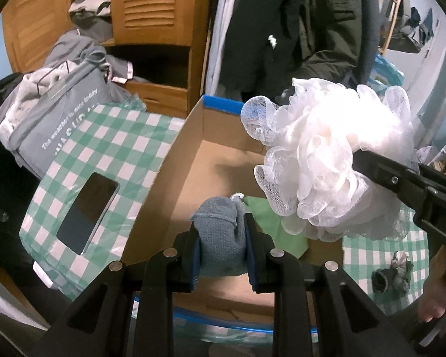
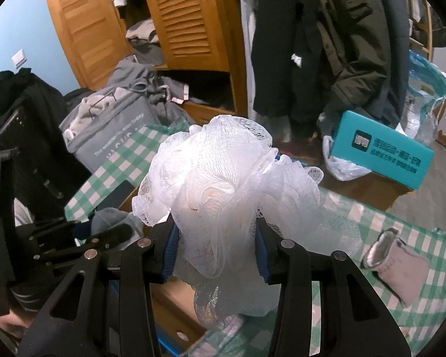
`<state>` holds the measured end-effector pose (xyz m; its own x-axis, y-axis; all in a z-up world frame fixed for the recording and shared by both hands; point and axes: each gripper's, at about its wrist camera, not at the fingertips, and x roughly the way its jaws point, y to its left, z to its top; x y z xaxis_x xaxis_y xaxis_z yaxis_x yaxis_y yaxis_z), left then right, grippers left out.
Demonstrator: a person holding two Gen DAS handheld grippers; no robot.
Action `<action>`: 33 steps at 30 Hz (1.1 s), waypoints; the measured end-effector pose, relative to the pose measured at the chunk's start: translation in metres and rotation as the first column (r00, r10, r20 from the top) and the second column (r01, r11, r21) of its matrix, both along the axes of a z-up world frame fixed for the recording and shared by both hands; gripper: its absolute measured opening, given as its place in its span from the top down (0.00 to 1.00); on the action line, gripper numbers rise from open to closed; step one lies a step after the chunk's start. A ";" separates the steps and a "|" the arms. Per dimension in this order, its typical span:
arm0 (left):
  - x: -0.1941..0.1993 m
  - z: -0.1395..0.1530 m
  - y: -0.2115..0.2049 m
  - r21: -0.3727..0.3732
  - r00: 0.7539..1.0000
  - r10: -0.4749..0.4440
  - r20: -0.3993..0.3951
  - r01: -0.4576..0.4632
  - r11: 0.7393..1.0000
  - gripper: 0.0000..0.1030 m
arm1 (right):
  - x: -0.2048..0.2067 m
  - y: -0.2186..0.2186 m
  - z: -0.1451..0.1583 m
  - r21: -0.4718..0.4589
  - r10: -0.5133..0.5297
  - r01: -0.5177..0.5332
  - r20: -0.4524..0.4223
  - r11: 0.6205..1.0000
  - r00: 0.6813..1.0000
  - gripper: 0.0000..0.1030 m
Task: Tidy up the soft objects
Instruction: 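Carry the bath puff and grey sock with both tools over the shoebox, then drop the bath puff and grey sock into the shoebox by opening both tools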
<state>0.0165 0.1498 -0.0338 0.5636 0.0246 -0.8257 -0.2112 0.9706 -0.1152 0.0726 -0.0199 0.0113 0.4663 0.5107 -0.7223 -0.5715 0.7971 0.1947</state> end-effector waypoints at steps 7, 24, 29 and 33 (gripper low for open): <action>0.004 -0.014 0.007 -0.011 0.999 0.007 -0.036 -0.007 1.000 0.74 | 0.009 0.024 -0.016 -0.030 0.022 -0.023 -0.031 0.999 0.999 0.58; 0.005 -0.011 0.003 0.008 1.000 0.010 -0.023 -0.010 1.000 0.39 | 0.020 0.025 -0.015 -0.058 -0.028 0.027 -0.019 0.998 0.999 0.27; 0.007 -0.009 -0.005 0.015 1.000 -0.013 -0.022 0.013 1.000 0.39 | 0.020 0.014 -0.012 -0.059 -0.053 0.052 -0.019 0.997 0.998 0.25; 0.006 -0.005 -0.011 0.020 1.000 -0.027 -0.009 0.027 0.999 0.38 | 0.018 0.007 -0.010 -0.066 -0.068 0.067 -0.012 0.996 0.998 0.24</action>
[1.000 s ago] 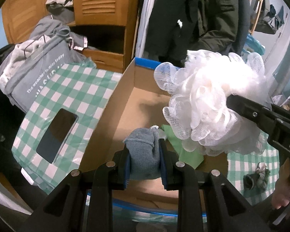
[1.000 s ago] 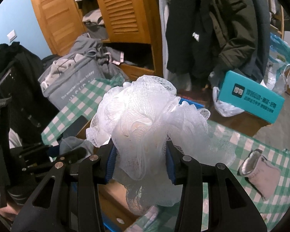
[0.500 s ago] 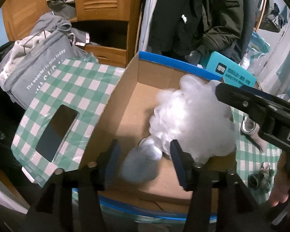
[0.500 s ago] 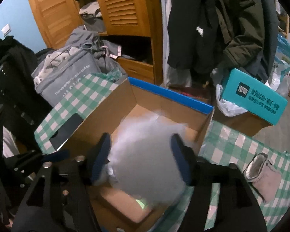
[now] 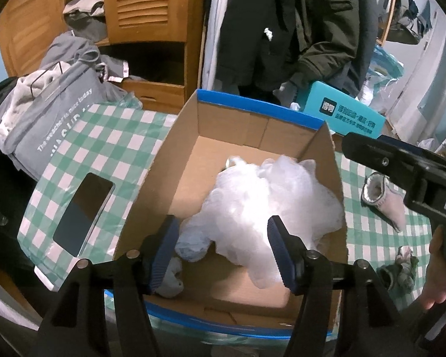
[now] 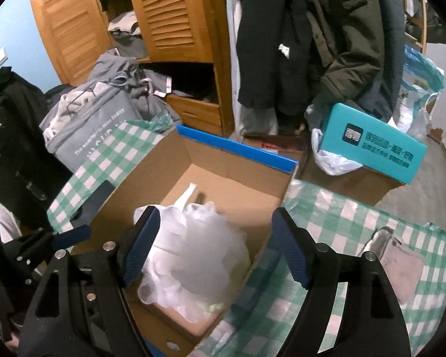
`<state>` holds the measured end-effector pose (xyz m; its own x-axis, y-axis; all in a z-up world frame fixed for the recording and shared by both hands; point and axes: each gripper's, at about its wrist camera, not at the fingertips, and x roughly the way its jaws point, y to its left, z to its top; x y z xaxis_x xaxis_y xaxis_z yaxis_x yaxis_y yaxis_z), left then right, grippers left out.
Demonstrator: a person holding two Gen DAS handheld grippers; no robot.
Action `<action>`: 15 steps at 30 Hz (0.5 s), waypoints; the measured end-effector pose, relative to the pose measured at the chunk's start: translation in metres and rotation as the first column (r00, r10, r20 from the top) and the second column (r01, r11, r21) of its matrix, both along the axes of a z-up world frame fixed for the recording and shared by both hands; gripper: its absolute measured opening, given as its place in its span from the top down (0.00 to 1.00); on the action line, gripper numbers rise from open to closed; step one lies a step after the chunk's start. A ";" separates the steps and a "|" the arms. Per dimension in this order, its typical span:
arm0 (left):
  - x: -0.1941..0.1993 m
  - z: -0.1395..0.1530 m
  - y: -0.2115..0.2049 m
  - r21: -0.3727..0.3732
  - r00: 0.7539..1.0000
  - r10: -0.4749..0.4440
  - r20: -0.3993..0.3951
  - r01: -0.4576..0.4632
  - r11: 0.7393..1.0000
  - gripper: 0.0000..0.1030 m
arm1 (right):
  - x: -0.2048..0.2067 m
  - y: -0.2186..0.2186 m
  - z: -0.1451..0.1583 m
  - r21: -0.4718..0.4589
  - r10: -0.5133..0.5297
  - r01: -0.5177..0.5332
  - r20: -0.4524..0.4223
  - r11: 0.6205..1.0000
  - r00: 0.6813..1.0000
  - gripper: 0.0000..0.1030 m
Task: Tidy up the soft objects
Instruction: 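Drop the bath puff and grey sock into the shoebox by opening both tools, then move both open tools away from the shoebox toward the items on the tablecloth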
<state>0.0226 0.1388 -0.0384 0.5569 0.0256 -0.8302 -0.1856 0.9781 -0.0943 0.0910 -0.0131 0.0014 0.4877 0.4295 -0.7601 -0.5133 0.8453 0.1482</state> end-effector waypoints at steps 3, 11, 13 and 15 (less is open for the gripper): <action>0.000 0.005 -0.005 -0.002 1.000 -0.005 0.017 0.005 1.000 0.34 | -0.001 -0.008 0.000 -0.002 -0.009 0.009 0.003 1.000 1.000 0.23; 0.003 0.012 -0.023 -0.002 0.998 -0.050 0.038 0.050 0.999 0.34 | -0.004 -0.032 -0.001 -0.017 -0.035 0.035 -0.007 0.999 0.999 0.23; 0.004 0.013 -0.028 -0.001 0.998 -0.059 0.038 0.059 0.998 0.34 | -0.005 -0.040 0.000 -0.023 -0.047 0.047 -0.006 0.999 0.999 0.23; 0.005 0.014 -0.033 0.000 0.997 -0.070 0.042 0.070 0.998 0.34 | -0.006 -0.051 0.000 -0.028 -0.064 0.064 -0.007 0.998 0.998 0.21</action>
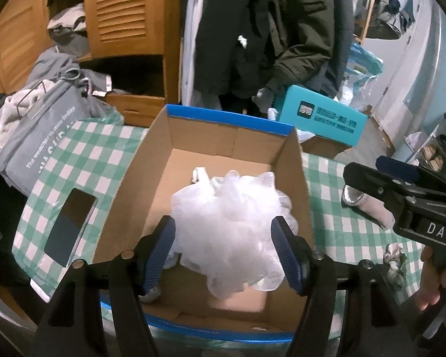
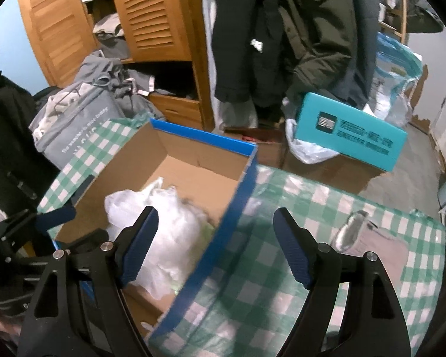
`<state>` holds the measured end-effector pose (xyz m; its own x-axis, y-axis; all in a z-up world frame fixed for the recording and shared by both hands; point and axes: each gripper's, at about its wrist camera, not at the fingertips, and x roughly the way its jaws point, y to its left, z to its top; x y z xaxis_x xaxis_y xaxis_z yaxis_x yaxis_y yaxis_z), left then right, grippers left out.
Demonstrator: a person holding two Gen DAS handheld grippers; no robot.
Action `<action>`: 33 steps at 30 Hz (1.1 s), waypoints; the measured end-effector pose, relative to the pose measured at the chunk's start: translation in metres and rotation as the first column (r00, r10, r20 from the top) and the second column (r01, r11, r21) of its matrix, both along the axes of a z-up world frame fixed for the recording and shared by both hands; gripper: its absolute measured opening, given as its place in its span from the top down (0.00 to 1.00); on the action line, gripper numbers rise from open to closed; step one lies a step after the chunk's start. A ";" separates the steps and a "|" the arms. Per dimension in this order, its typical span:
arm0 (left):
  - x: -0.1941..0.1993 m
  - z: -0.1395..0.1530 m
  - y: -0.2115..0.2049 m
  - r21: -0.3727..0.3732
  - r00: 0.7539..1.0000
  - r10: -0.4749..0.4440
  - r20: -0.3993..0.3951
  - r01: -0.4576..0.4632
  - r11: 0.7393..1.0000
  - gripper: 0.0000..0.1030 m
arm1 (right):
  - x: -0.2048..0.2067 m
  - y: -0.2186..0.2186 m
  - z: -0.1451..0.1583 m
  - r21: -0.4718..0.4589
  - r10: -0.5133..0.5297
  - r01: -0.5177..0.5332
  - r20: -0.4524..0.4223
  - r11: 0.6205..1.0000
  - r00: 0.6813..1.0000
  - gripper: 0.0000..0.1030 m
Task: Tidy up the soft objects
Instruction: 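Move both open tools away from the shoebox toward the items on the tablecloth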
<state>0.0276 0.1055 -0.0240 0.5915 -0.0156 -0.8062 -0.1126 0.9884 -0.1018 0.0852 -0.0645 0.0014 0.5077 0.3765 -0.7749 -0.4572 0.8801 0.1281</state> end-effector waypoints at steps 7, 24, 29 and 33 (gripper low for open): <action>0.002 0.003 -0.019 0.005 0.999 -0.040 0.009 0.040 0.999 0.32 | -0.004 -0.028 0.001 -0.012 -0.045 0.044 -0.005 0.999 0.999 0.20; 0.009 0.006 -0.074 -0.012 0.989 -0.147 0.013 0.147 0.989 0.32 | -0.014 -0.095 -0.007 -0.044 -0.157 0.156 -0.020 0.987 0.987 0.20; 0.010 0.005 -0.099 -0.015 0.980 -0.201 0.002 0.201 0.980 0.31 | -0.016 -0.123 -0.013 -0.055 -0.208 0.206 -0.035 0.977 0.977 0.20; 0.011 0.002 -0.118 -0.023 0.970 -0.241 -0.005 0.241 0.970 0.30 | -0.018 -0.146 -0.019 -0.066 -0.258 0.254 -0.047 0.965 0.965 0.20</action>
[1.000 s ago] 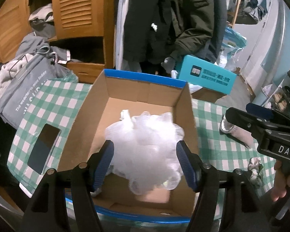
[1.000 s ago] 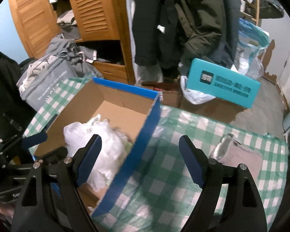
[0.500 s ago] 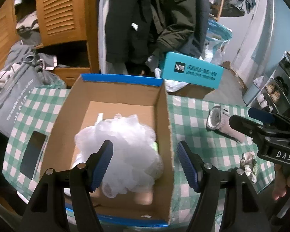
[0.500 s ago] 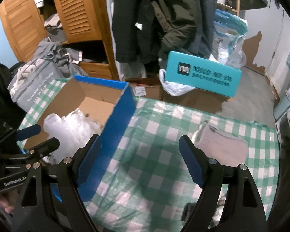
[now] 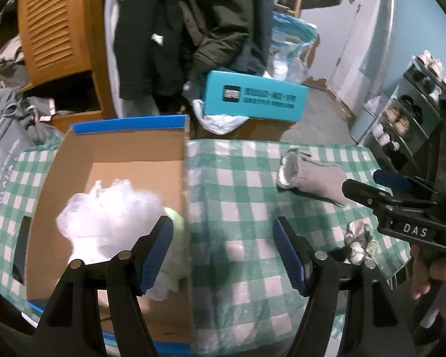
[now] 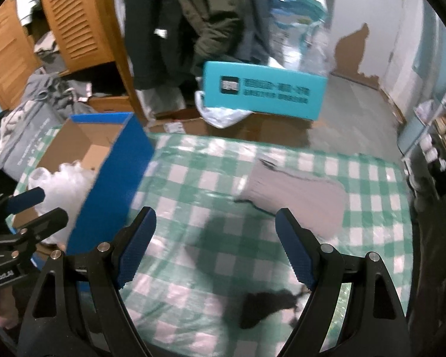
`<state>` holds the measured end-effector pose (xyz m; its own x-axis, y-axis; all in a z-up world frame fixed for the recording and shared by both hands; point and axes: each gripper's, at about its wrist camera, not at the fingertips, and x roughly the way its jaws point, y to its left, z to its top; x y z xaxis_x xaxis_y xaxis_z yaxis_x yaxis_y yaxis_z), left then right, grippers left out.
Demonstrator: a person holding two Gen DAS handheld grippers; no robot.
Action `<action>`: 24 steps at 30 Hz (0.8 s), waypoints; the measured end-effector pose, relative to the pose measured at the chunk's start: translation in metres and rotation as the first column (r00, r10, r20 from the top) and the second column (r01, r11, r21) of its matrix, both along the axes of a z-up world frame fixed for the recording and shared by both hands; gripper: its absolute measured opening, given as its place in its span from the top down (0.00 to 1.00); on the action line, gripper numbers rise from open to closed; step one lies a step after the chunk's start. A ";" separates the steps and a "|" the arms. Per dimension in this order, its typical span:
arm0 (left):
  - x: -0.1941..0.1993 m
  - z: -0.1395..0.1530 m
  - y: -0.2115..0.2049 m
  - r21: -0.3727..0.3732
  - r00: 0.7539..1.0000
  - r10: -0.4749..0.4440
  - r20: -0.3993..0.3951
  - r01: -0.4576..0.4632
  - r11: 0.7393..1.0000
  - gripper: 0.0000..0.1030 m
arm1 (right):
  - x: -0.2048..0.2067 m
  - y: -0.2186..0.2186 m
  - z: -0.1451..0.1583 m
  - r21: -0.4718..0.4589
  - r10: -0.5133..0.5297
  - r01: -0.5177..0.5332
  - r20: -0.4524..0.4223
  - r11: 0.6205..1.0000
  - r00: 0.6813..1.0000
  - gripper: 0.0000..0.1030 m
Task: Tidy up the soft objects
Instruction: 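Move both open tools away from the shoebox toward the items on the tablecloth, then grasp the green tinsel scrubber with the right tool while the left tool grasps the black sock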
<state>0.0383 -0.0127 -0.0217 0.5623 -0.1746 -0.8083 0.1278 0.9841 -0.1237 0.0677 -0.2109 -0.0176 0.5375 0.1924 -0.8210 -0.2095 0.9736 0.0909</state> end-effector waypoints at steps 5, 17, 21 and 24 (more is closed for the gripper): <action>0.004 -0.007 -0.027 0.005 0.998 -0.056 -0.018 0.056 0.998 0.28 | -0.004 -0.034 -0.007 -0.009 -0.073 0.073 -0.023 0.997 0.997 0.20; 0.005 -0.037 -0.106 0.033 0.976 -0.200 -0.087 0.203 0.979 0.28 | -0.025 -0.111 -0.035 -0.037 -0.214 0.211 -0.096 0.977 0.972 0.20; 0.005 -0.043 -0.126 0.010 0.968 -0.231 -0.101 0.233 0.972 0.28 | -0.031 -0.128 -0.043 -0.035 -0.243 0.240 -0.112 0.970 0.964 0.20; 0.005 -0.051 -0.139 -0.016 0.958 -0.257 -0.124 0.257 0.966 0.25 | -0.036 -0.143 -0.052 -0.027 -0.268 0.267 -0.134 0.963 0.954 0.20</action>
<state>0.0432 -0.1522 -0.0731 0.3937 -0.2997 -0.8690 0.3597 0.9202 -0.1544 0.0321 -0.3534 -0.0692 0.4522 0.0494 -0.8905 0.0722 0.9932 0.0918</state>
